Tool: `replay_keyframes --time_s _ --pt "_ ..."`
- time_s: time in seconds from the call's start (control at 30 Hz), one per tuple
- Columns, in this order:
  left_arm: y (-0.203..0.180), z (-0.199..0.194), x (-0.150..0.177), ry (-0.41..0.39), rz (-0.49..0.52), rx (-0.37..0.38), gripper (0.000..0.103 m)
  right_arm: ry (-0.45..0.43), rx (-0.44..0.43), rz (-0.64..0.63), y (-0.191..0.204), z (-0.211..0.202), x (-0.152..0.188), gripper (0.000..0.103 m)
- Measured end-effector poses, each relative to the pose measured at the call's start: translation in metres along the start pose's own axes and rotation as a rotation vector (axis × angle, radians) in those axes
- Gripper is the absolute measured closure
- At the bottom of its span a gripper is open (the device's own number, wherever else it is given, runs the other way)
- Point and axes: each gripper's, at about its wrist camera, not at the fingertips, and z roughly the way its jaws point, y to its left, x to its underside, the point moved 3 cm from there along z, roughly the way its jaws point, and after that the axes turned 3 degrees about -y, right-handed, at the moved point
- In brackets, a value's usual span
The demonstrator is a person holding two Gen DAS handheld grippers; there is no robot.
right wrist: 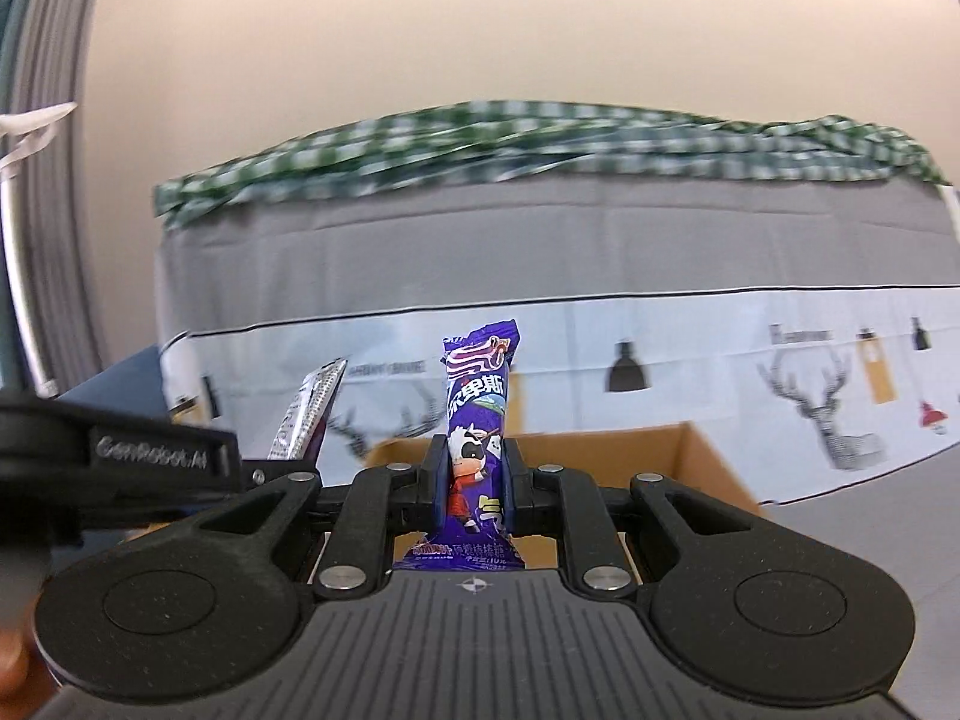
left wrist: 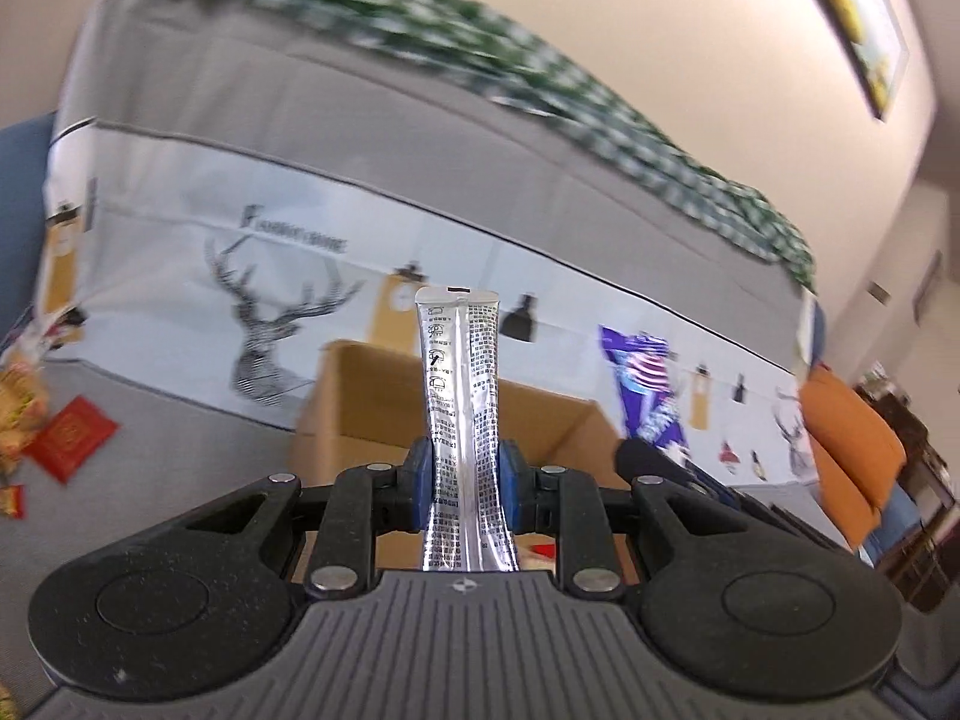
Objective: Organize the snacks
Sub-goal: 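Carry the purple bar with the right gripper while the left gripper carries the silver packet to the box, then open both grippers to drop the purple bar and silver packet into the box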
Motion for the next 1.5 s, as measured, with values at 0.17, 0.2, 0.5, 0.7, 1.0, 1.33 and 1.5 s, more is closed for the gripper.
replay_keyframes --time_s 0.17,0.2,0.5,0.7,1.0,1.33,1.5 --pt "-0.023 0.005 0.009 -0.017 0.049 0.046 0.078 0.008 0.032 0.003 -0.019 -0.002 0.003 0.086" --pt "-0.026 0.006 0.01 -0.023 0.055 0.052 0.078 0.012 0.035 0.003 -0.022 -0.002 0.004 0.086" --pt "-0.032 0.015 0.012 -0.019 0.062 0.058 0.078 0.015 0.056 0.002 -0.039 -0.003 0.007 0.086" --pt "-0.032 0.016 0.013 -0.02 0.063 0.06 0.078 0.012 0.06 -0.004 -0.04 -0.005 0.007 0.086" --pt "-0.032 0.016 0.012 -0.026 0.065 0.072 0.078 0.01 0.064 -0.012 -0.04 -0.005 0.008 0.086" --pt "-0.032 0.016 0.012 -0.027 0.066 0.074 0.078 0.014 0.063 -0.02 -0.037 -0.004 0.009 0.086" --pt "-0.033 0.016 0.012 -0.027 0.065 0.074 0.078 0.015 0.063 -0.021 -0.037 -0.004 0.009 0.086"
